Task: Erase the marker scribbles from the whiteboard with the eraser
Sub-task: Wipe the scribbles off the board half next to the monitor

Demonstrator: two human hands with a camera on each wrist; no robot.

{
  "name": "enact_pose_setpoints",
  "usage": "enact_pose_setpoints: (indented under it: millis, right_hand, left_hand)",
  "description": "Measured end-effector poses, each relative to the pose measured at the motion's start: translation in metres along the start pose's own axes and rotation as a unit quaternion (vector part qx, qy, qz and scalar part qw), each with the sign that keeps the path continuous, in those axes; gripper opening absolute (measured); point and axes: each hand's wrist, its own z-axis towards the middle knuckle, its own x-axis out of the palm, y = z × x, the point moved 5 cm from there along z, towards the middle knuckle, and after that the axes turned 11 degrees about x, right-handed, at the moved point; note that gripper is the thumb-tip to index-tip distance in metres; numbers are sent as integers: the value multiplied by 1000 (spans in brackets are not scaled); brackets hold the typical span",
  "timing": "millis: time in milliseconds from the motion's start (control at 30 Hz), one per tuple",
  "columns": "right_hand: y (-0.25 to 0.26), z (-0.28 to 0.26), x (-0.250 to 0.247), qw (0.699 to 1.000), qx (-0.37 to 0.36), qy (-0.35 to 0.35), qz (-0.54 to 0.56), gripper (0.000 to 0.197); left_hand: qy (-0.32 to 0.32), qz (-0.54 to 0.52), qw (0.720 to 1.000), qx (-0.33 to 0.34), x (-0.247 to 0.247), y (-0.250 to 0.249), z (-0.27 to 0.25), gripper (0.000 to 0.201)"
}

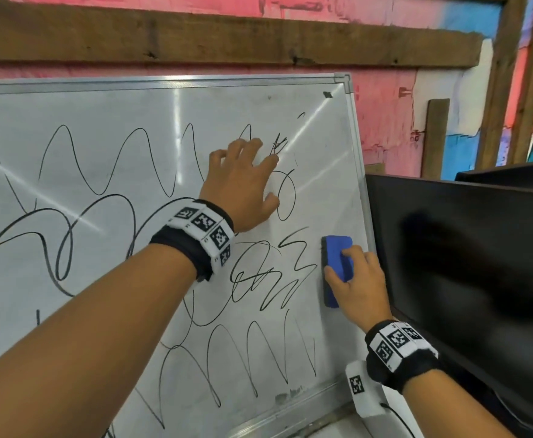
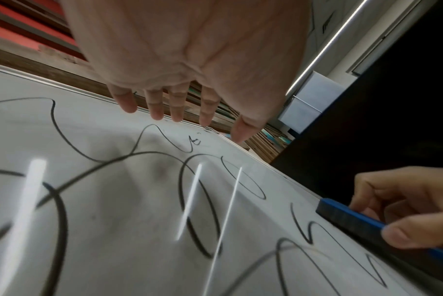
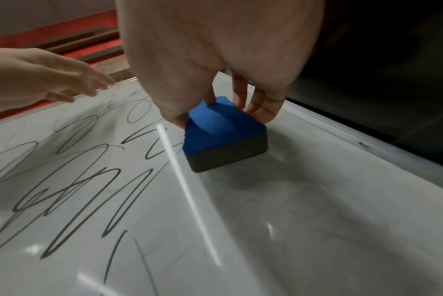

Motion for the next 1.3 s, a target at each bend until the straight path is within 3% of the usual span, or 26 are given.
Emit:
enact_pose_setpoints:
  millis: [200,333,567,733,900,1000,1067,1300]
  right_hand:
    - [-17,-26,12,998,5,44,-47,35]
    - [-24,-23,4,997,83,8,7,32]
    - [-14,-45,21,996,21,75,-46,38]
    - [-17,-40,10,990,129,20,46,31]
    - [-13,-65,27,995,54,83,10,33]
    - [-18,-62,22,995,87,51,25,33]
    - [-17,-60,22,992,116,30,32,32]
    - [-20,-90,36,991,43,116,-45,38]
  left_hand:
    - [31,4,997,75,25,-50,-35,68]
    - [77,6,993,90,47,-72,-59,71]
    - [98,5,990,104,59,-78,-79,69]
    - [101,-3,987,125,60,-91,-99,69]
    - [100,-64,978,171,74,-120,-131,65]
    - [146,-119,965,180,88,-133,-155,54]
    - [210,-154,950,173,97,-141,-172,41]
    - [358,-261,887,128,126,-160,-234,39]
